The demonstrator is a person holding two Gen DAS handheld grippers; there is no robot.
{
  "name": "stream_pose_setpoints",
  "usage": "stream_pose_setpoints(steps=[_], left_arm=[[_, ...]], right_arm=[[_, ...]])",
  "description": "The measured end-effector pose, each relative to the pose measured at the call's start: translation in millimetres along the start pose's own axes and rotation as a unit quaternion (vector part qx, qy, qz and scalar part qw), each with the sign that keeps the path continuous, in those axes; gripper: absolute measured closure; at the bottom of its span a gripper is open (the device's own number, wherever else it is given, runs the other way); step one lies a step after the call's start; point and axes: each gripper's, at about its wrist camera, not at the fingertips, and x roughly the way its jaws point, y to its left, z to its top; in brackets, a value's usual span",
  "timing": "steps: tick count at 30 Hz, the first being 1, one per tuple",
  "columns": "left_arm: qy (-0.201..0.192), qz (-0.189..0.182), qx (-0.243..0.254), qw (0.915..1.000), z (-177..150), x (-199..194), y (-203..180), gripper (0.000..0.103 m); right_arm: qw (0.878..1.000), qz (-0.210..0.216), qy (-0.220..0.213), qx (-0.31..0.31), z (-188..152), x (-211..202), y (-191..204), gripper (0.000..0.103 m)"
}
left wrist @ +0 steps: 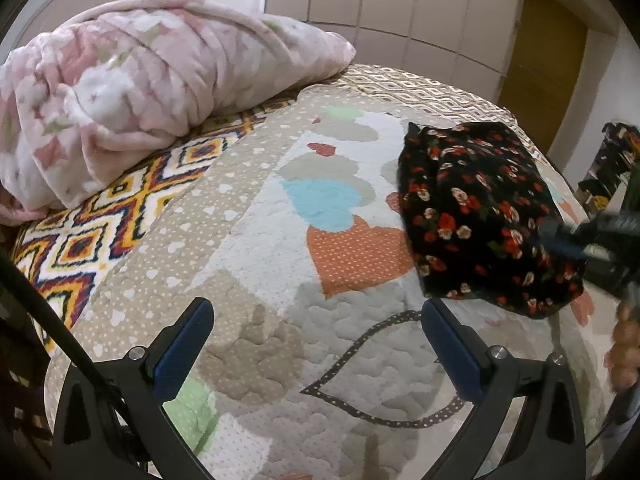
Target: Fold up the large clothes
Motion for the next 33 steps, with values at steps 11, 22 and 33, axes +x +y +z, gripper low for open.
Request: stream_pose_setpoints(steps=[11, 22, 33], left_arm=[[-0.064, 0.055, 0.029, 0.996, -1.3, -14.4, -6.8, 0.0], [-0.198, 0.088, 0.042, 0.9754, -4.7, -87.0, -20.8, 0.0], [-0.148, -0.002, 0.079, 0.9859, -29.0, -112.0, -48.3, 0.0]], right_arm=[[0.999, -0.042, -0.031, -0.009, 18.4, -1.8, -5.1, 0.061], [0.913, -0.263, -0.205, -0.235, -72.9, -114.7, 80.6, 0.01], [0.853, -0.347, -0.348, -0.177, -153.6, -176.6, 63.4, 0.0]])
